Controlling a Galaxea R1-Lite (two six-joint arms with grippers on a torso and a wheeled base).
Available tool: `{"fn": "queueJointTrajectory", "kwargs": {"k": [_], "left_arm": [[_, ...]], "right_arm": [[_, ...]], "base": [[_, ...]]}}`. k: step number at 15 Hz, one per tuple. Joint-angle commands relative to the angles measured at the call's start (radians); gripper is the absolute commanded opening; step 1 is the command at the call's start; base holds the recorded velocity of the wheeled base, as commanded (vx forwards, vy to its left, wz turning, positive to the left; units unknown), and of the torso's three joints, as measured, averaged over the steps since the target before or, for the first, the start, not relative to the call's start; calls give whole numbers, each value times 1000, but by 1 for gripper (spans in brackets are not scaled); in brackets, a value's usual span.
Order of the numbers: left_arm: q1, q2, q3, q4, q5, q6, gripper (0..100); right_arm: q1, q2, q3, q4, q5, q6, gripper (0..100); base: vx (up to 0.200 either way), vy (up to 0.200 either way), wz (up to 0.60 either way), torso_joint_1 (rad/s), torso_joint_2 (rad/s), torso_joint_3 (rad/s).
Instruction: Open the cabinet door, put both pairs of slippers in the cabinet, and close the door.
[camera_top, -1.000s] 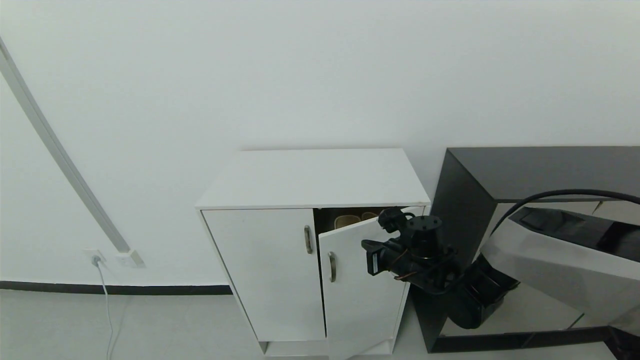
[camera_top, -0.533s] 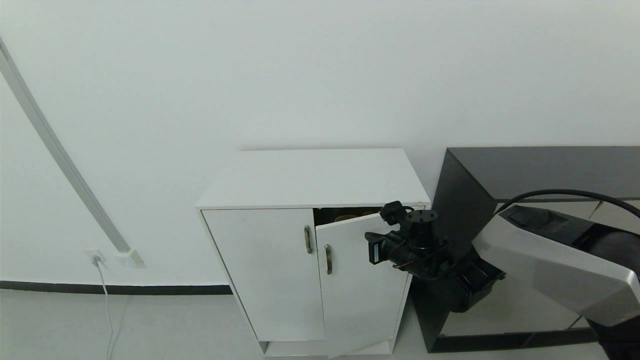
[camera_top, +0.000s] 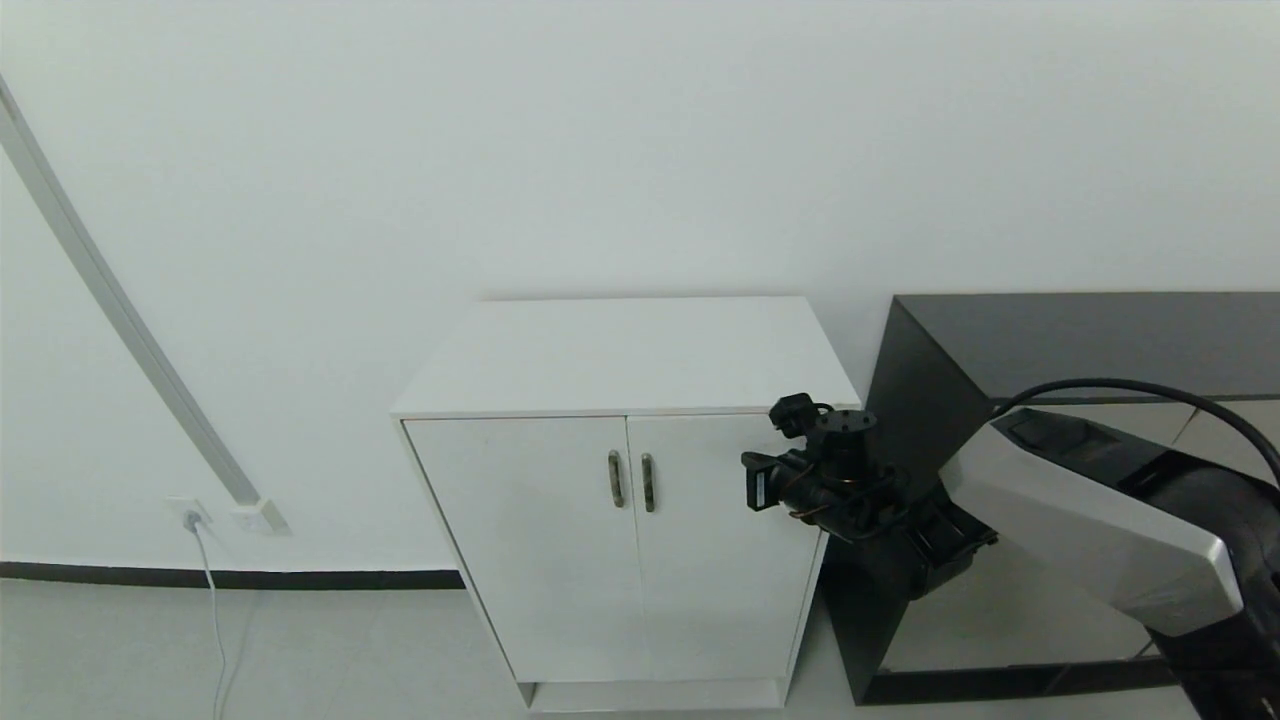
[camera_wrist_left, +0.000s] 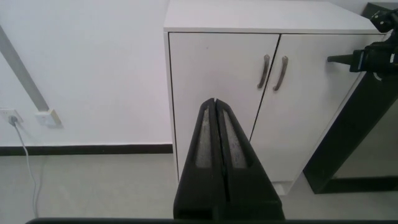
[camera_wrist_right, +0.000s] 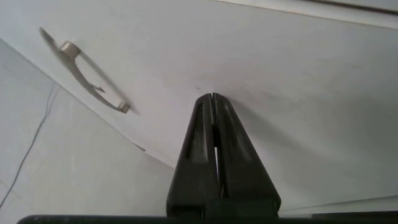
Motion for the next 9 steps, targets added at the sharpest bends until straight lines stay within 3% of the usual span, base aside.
{"fn": "queueJointTrajectory", "kwargs": {"k": [1, 9], "left_arm": [[0, 1, 0, 0, 0, -1, 0], [0, 1, 0, 0, 0, -1, 0]], "right_arm": [[-5, 5, -11, 0, 1, 0, 0], [-18, 4, -24, 4, -1, -7, 0]], "base": [[0, 0, 0, 0, 0, 0], [0, 0, 0, 0, 0, 0]]}}
